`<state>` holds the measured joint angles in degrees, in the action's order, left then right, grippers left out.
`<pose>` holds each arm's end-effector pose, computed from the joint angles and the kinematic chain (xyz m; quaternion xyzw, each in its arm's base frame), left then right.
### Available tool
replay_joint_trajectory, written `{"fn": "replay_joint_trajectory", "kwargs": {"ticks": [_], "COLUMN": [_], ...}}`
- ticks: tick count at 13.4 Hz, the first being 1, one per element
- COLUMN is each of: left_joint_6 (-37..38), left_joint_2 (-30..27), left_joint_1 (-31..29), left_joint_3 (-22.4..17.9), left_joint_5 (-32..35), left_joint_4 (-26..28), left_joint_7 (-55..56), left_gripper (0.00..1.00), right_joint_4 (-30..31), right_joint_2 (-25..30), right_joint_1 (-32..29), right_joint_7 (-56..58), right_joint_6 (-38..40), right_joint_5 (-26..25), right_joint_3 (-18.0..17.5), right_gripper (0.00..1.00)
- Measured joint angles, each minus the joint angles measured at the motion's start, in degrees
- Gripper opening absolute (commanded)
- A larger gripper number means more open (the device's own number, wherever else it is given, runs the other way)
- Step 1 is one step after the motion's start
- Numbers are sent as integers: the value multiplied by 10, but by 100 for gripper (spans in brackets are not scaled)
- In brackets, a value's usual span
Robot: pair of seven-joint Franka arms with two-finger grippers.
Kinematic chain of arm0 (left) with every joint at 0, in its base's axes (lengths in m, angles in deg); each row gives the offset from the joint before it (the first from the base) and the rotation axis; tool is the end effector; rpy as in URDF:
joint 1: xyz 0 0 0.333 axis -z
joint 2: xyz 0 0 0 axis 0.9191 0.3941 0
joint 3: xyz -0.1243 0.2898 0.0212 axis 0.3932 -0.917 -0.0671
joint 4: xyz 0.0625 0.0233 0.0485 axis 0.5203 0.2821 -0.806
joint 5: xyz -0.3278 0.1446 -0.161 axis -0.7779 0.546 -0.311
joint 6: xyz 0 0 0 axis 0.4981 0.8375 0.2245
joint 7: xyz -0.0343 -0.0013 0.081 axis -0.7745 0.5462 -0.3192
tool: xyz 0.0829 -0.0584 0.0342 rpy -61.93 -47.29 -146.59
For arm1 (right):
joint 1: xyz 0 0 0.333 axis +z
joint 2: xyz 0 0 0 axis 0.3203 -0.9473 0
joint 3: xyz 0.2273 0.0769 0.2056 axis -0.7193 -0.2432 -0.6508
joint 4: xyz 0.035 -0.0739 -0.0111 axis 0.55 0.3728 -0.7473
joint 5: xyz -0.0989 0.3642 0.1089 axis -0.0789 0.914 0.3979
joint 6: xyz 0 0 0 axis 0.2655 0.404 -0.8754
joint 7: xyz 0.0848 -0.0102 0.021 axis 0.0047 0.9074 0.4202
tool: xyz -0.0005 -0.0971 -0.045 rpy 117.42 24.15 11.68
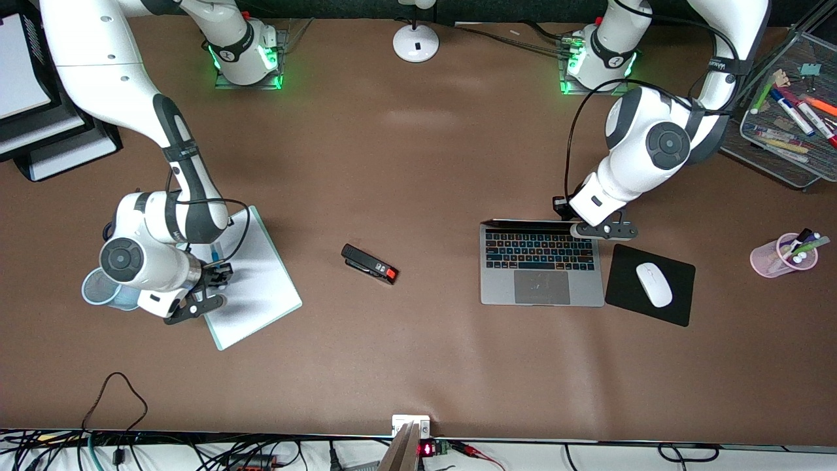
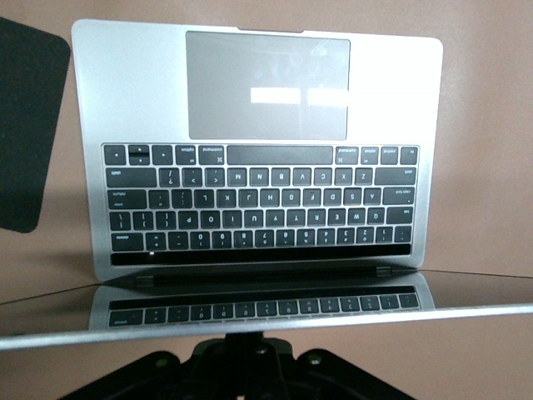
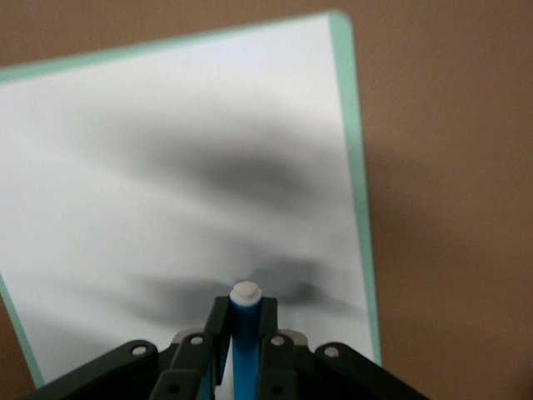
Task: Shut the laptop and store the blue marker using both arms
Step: 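Hook the left gripper behind the laptop lid and start pushing it down, then lift the marker with the right gripper while the left gripper lowers the lid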
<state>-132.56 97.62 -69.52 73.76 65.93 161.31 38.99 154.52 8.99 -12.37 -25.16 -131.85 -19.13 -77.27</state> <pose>0.5359 -0.1648 0.3132 0.9975 0.0059 -0.0264 0.0655 0.6950 0.0496 0.2248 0.9811 0.1900 -0.0298 0.0186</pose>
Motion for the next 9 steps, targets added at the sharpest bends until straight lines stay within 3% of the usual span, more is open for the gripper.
{"fn": "replay_joint_trajectory", "kwargs": {"ticks": [9], "left_joint_6": [-39], "left_joint_2": [41], "left_joint_1": [0], "left_joint_3": [0], "left_joint_5": [0], "left_joint_4": [-18], "left_joint_7": [0], "left_gripper": [2], "right_joint_4": [-69], "right_joint_2": [78], "right_joint_1": [13], "right_joint_7": [4], "right_joint_6": [53], "right_joint_5": [0], "right_joint_3": [-2], "right_gripper": [3]}}
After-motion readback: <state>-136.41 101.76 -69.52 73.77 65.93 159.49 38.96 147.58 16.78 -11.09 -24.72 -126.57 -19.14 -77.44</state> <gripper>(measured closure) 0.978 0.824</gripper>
